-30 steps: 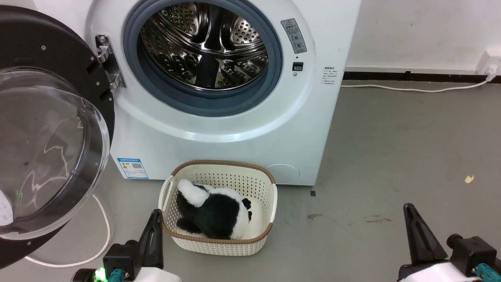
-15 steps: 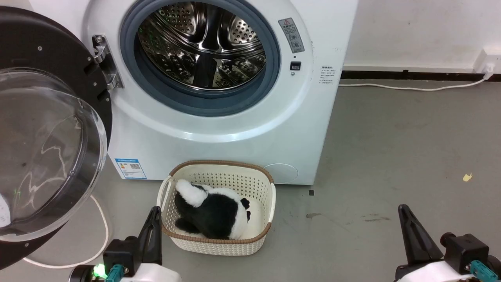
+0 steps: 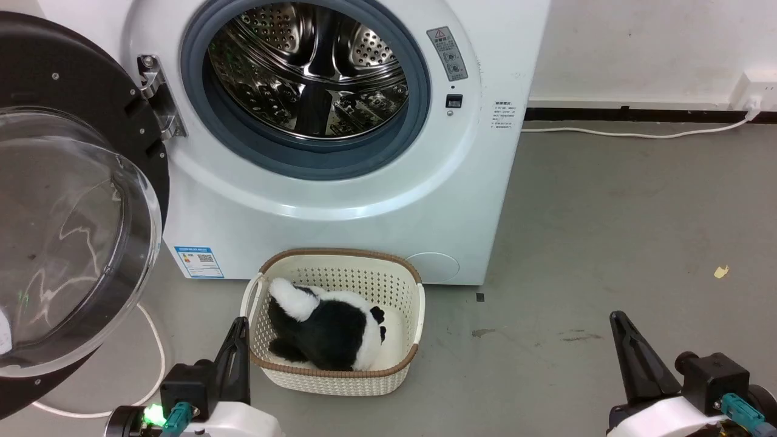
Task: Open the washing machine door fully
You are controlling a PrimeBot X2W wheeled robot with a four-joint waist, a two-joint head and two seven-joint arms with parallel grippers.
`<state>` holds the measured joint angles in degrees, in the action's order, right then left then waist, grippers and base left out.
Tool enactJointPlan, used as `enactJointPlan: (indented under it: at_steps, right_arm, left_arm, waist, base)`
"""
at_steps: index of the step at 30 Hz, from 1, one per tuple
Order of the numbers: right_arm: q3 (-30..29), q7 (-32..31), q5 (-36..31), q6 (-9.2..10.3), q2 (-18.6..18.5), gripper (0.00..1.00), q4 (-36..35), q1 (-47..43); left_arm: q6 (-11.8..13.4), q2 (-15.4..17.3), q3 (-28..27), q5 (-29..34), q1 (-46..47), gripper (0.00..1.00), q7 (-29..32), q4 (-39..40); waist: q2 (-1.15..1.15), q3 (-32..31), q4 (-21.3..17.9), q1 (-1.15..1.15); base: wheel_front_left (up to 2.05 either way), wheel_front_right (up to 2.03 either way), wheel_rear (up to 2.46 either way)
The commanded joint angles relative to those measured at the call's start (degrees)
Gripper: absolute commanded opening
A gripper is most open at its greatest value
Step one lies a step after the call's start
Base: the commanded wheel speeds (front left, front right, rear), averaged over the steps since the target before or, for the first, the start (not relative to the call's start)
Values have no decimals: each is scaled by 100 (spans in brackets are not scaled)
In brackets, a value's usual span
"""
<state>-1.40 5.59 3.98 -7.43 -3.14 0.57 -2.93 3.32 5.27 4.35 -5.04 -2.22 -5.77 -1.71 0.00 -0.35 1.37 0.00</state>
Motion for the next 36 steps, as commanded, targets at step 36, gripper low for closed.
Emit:
enactJointPlan:
  at_steps: [36]
  right_arm:
    - [112, -443, -322, -5, 24, 0, -49, 245]
  left_arm:
    - [-266, -191, -348, 405, 191, 0, 455, 140]
  waist:
    - [0, 27, -107, 0]
  base:
    - [0, 0, 0]
